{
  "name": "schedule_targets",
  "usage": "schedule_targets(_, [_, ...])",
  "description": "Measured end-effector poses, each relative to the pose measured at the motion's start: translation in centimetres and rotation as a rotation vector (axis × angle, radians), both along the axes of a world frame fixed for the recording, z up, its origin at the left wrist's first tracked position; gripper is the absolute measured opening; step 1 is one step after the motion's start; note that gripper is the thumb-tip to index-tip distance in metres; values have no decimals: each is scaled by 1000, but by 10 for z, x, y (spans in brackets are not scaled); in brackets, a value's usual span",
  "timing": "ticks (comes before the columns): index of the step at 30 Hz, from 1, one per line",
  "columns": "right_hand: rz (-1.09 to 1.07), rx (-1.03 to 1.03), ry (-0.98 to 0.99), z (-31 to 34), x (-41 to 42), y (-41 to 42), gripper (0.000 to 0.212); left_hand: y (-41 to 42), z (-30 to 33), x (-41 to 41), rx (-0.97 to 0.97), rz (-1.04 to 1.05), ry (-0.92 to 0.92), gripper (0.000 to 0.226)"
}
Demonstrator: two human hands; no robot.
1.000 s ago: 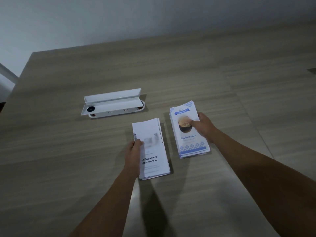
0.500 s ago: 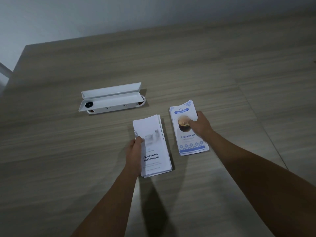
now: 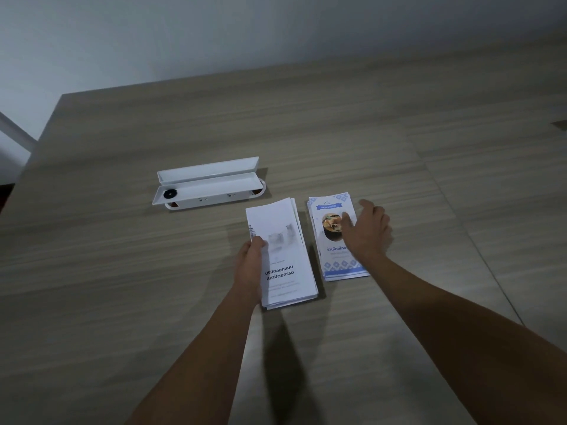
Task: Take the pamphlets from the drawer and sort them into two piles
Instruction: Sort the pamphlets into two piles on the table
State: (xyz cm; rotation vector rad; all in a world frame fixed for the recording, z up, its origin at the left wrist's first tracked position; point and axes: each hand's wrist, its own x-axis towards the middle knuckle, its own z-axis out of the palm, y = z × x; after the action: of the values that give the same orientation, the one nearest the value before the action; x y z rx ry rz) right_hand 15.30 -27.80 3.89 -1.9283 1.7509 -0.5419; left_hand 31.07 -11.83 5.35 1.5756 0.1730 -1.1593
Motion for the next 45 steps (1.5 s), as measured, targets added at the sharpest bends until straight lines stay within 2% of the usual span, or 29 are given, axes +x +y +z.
schedule_targets(2, [76,-16,-145,8,-2,9,36,-2,9,-6,-16,-7,-6,25])
schedule_targets(4, [110,157,-369,20,-4,22,27,-3,18,-14,-27,-33,-9,16])
schedule_targets(7, [172,439,-572,37,-6,41,35,-4,31,-29,-39,-78,-7,19])
schedule_targets(9, [242,513,-590,47,-13,53,39,-2,40,-42,-56,-116,-3,24])
schedule_targets(13, [246,514,-625,54,-29,69,29,-2,51,-62,-135,-167,37,37])
schedule_targets(17, [146,530,-643,66,-52,76,45,2,70,-83,-225,-213,105,40])
schedule_targets(23, [108,464,-637,84,-76,83,35,9,81,-107,-193,-217,-7,44])
schedule_targets(30, [113,463,-690,99,-97,95,37,22,81,-121,-222,-135,-38,37])
schedule_targets(34, [94,435,-700,100,-100,94,37,29,78,-121,-249,-91,-28,23])
schedule_targets(39, [92,514,-683,95,-99,89,35,34,70,-117,-269,-73,8,14])
schedule_targets(41, [93,549,-674,92,-97,88,29,34,66,-115,-249,-76,-4,11])
schedule_targets(45, [117,584,-679,89,-92,83,10,30,59,-112,-252,-78,9,20])
